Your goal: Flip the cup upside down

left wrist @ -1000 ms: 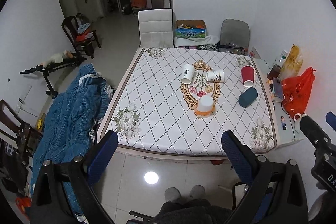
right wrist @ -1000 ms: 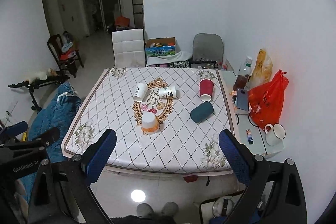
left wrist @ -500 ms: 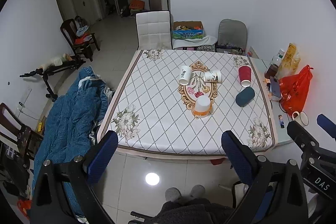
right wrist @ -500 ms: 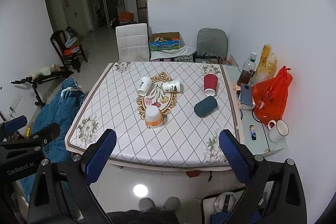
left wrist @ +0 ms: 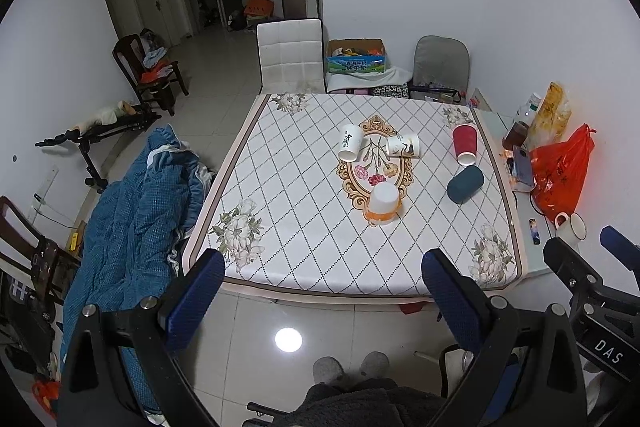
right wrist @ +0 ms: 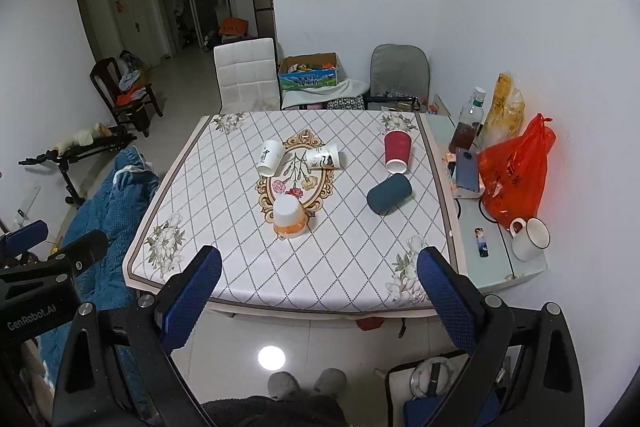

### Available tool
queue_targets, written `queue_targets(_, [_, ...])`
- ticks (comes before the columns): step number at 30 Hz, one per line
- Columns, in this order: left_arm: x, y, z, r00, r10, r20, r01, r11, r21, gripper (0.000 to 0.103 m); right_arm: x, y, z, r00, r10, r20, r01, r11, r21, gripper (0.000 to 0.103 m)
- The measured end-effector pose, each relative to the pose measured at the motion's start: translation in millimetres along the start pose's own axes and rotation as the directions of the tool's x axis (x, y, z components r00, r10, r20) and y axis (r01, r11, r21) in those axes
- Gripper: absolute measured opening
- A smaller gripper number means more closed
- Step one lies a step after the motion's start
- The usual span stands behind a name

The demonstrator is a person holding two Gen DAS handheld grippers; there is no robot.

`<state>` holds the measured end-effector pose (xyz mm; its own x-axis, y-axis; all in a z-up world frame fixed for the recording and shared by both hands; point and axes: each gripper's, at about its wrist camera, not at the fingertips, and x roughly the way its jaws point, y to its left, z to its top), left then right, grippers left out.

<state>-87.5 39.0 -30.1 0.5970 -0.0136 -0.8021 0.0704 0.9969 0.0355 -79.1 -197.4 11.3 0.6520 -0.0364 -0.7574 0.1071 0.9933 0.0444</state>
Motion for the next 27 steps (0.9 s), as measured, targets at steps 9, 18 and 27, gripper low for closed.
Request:
queue_targets(9, [2.1, 0.4, 3.0, 1.0, -0.004, -0.004, 0.004, 1.0, 0.002, 0.101, 1.9, 1.9, 0.2, 1.0, -0.003, -0.006, 0.003, 1.0, 0.006, 0.1])
queue_targets(18, [2.9, 1.2, 3.2, 1.0, -0.007, -0.002, 0.007, 1.0, 0.005, 0.101, 5.6, 1.5, -0.8, 1.0, -0.01, -0.015, 0.011, 1.0, 0.018, 0.101])
queue_targets(27, [6.8, 0.2, 5.0, 1.0, -0.012, -0.008, 0.012, 1.0, 0.0, 0.101, 6.8, 0.6, -0.6, 1.0, -0.012, -0.013, 0.012, 1.0, 0.018, 0.102])
